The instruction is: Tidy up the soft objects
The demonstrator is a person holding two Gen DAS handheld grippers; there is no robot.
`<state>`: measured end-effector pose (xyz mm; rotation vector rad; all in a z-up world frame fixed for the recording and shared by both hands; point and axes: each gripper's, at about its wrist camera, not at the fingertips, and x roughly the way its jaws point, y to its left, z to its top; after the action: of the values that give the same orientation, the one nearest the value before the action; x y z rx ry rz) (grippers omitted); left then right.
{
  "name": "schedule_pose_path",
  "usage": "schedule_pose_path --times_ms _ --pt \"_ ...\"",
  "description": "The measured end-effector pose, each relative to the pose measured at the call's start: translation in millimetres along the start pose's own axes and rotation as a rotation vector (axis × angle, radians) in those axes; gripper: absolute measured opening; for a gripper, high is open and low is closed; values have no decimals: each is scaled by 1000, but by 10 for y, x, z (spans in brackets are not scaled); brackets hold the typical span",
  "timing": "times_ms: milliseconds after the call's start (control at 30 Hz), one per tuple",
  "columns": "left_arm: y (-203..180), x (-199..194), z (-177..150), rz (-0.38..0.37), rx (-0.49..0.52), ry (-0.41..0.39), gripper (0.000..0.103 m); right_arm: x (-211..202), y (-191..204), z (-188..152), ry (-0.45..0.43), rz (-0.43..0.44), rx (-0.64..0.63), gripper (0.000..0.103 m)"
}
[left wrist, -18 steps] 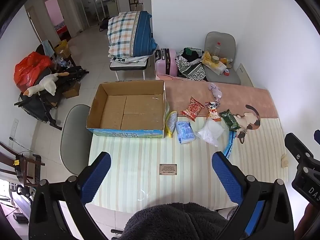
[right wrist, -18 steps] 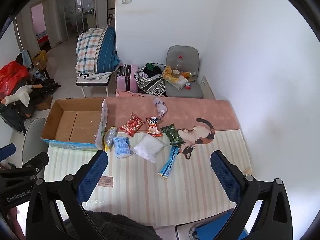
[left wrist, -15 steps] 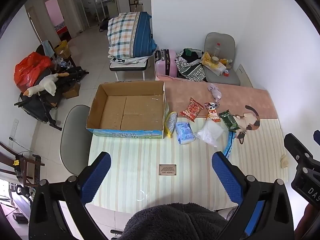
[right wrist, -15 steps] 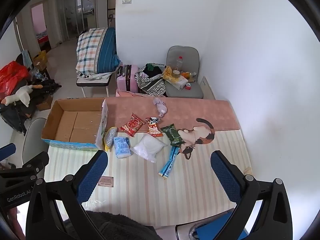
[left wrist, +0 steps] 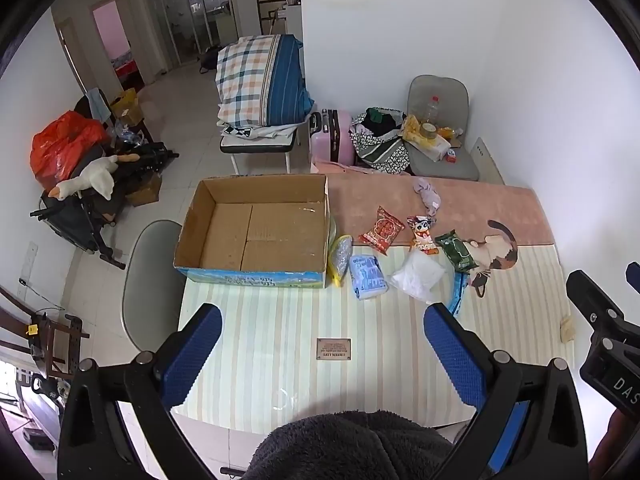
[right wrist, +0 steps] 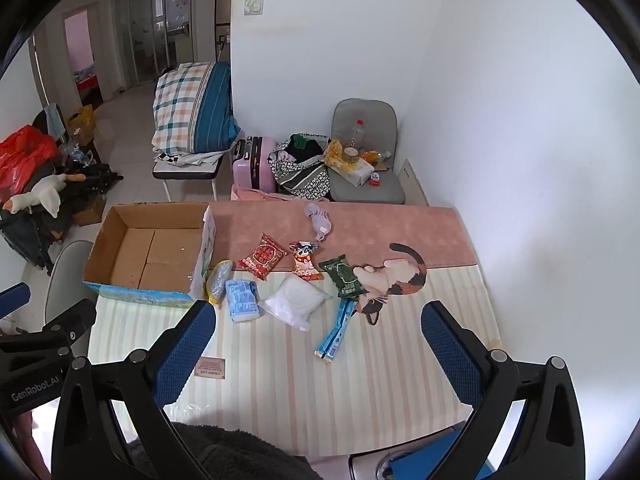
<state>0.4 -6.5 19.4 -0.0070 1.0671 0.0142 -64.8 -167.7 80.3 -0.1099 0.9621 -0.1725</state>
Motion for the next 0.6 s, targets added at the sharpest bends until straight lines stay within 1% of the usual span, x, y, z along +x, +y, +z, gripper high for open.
schedule_pose_path --times_ms 600 --pt "-41 10 107 6 7 -24 103 -8 19 58 -13 1 8 103"
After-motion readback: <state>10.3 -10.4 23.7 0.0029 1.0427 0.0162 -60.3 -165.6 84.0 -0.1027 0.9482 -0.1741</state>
